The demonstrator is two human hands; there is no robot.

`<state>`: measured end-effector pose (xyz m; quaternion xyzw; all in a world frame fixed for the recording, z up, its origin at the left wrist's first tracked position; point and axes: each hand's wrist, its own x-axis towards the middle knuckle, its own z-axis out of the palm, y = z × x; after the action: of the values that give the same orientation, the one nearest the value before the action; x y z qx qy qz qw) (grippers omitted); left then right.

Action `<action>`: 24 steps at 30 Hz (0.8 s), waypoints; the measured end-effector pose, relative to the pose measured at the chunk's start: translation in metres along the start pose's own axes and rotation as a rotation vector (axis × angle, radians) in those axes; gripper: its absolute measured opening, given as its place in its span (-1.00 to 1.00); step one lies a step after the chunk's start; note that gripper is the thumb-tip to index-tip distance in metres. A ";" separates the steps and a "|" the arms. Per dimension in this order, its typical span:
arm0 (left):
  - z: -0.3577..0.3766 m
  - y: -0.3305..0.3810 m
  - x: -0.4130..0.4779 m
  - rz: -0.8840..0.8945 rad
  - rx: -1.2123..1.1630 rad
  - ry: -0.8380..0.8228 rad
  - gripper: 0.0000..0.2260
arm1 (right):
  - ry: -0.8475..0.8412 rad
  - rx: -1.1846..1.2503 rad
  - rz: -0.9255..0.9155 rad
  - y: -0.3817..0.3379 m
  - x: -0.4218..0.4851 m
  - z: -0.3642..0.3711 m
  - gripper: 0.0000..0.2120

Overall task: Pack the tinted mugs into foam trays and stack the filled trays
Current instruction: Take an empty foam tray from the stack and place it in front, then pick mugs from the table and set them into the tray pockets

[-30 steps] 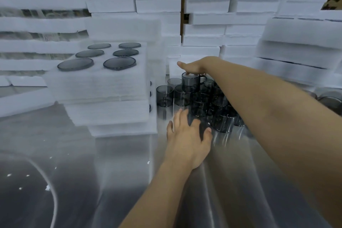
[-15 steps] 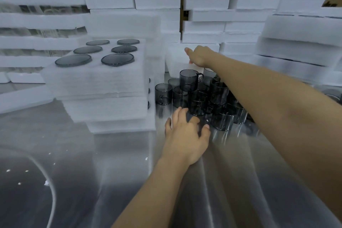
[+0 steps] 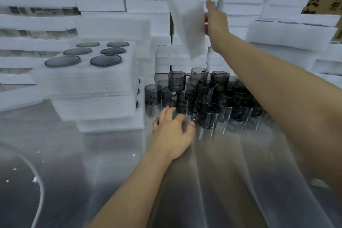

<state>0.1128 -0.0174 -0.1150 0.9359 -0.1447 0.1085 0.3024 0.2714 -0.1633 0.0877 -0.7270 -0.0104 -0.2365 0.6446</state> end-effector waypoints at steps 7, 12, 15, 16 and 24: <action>-0.006 0.004 0.000 0.001 -0.065 0.014 -0.61 | -0.089 -0.123 -0.453 -0.091 -0.122 -0.049 -0.52; -0.022 0.016 -0.008 -0.156 -0.562 0.209 -0.75 | -0.048 -0.585 -0.816 -0.080 -0.251 -0.066 -0.44; -0.031 0.009 -0.023 -0.469 -0.904 0.266 -0.76 | -0.070 -0.759 -0.826 -0.042 -0.315 -0.070 -0.53; -0.034 0.008 -0.030 -0.481 -1.052 0.264 -0.78 | -0.099 -0.807 -0.782 -0.027 -0.329 -0.073 -0.58; -0.043 0.020 -0.061 -0.333 -1.267 0.120 -0.78 | -0.464 -1.045 -0.655 0.040 -0.354 -0.111 -0.70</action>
<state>0.0438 0.0058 -0.0882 0.5791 -0.0167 0.0059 0.8150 -0.0669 -0.1722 -0.0693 -0.9355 -0.2537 -0.2315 0.0825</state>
